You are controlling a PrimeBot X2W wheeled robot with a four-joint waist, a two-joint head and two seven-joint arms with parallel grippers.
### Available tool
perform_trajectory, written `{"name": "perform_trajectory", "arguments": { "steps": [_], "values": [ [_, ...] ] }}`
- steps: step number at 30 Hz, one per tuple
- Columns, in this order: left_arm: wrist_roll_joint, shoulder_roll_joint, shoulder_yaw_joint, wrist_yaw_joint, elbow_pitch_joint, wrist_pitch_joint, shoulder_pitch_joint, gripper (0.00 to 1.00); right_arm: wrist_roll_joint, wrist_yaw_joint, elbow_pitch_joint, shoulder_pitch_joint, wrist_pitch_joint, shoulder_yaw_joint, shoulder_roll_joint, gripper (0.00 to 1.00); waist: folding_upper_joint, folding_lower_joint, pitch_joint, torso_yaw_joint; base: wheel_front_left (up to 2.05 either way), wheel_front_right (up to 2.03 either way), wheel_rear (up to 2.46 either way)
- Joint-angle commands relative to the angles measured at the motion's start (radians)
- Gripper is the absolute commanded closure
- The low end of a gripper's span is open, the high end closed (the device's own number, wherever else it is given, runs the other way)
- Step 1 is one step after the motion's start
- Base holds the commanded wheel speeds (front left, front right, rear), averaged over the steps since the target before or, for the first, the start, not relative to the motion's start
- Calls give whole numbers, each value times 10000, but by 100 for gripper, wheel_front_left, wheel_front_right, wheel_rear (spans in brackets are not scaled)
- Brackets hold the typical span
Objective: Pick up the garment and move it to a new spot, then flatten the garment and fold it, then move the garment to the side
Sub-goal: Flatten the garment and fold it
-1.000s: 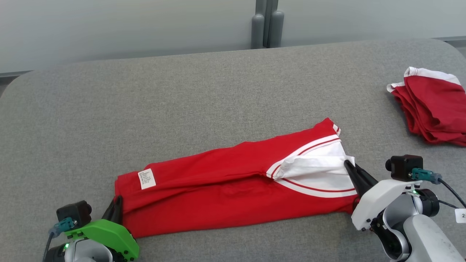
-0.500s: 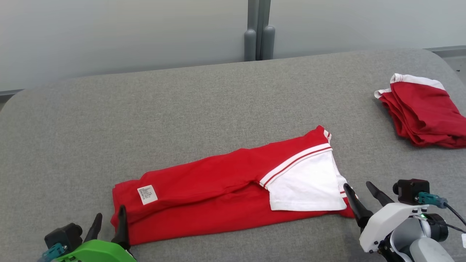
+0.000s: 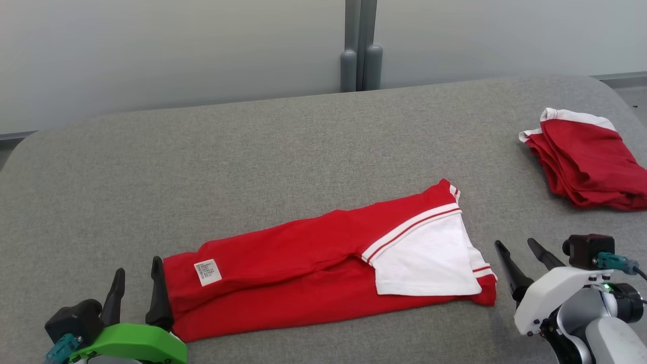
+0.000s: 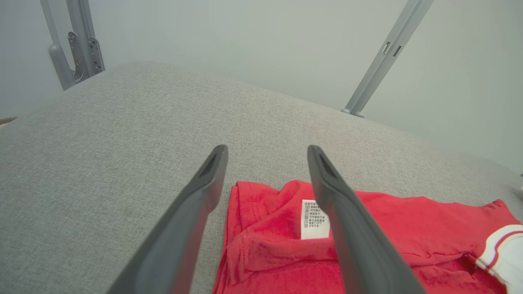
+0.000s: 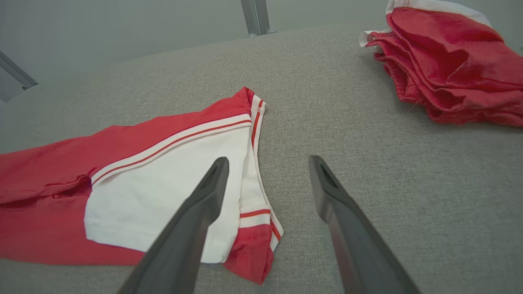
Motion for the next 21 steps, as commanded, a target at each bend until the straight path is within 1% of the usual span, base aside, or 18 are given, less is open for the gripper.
{"name": "perform_trajectory", "arguments": {
  "steps": [1,7,13,17,21],
  "values": [
    [142,52,62,82,-86,-37,154,0,-92,0,-51,-179,100,-67,-58,0,0,0,-31,50,0,0,0],
    [300,-87,81,367,-536,-105,238,0,-224,0,385,-808,1123,13,-234,0,0,0,-106,302,0,0,0],
    [486,-145,46,502,-806,-121,332,0,-24,0,1401,-1669,2164,230,-420,0,0,0,-96,750,0,0,0],
    [618,-137,80,615,-935,-129,389,0,72,0,2187,-2240,2478,346,-491,0,0,0,-62,1092,0,0,0],
    [724,-92,61,659,-1056,-142,388,0,316,1,2986,-2654,2714,394,-392,0,0,0,-12,1421,0,0,0]
  ]
}}
